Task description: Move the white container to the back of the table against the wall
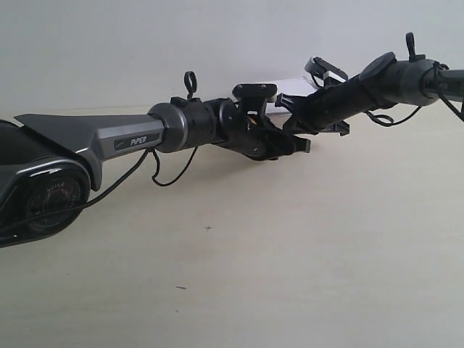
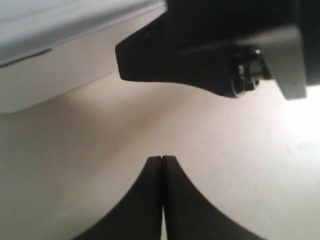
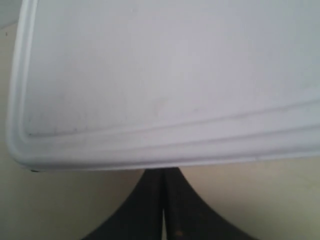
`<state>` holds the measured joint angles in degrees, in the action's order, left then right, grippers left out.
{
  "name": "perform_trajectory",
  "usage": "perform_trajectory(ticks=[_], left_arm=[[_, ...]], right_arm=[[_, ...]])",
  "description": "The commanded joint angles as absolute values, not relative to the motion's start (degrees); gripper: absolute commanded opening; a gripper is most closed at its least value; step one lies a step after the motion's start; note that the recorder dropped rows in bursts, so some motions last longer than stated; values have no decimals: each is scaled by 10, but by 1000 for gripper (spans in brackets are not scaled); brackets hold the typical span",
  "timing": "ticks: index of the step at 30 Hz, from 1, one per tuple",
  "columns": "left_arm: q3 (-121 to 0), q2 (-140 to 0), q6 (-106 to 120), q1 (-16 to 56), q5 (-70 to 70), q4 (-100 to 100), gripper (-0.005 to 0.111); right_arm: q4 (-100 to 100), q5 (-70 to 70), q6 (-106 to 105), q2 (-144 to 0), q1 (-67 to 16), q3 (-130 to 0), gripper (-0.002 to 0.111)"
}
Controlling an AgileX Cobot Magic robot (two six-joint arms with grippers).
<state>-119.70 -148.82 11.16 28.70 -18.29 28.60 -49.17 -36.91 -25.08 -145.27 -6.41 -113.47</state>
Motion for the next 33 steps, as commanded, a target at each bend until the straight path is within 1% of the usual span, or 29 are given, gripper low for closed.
perform_trajectory(ticks=[1, 6, 18, 33], left_arm=[[-1200, -1484, 118, 286, -201, 286, 0], [-1200, -1484, 119, 286, -211, 286, 0], [-1200, -1482, 126, 286, -217, 286, 0], [-1200, -1481, 133, 286, -223, 286, 0]], right_arm=[[-498, -340, -240, -1460, -67, -1142, 0], [-527, -318, -240, -1460, -67, -1142, 0], [-529, -291, -241, -1460, -67, -1142, 0], [-528, -300, -240, -1467, -80, -1164, 0]])
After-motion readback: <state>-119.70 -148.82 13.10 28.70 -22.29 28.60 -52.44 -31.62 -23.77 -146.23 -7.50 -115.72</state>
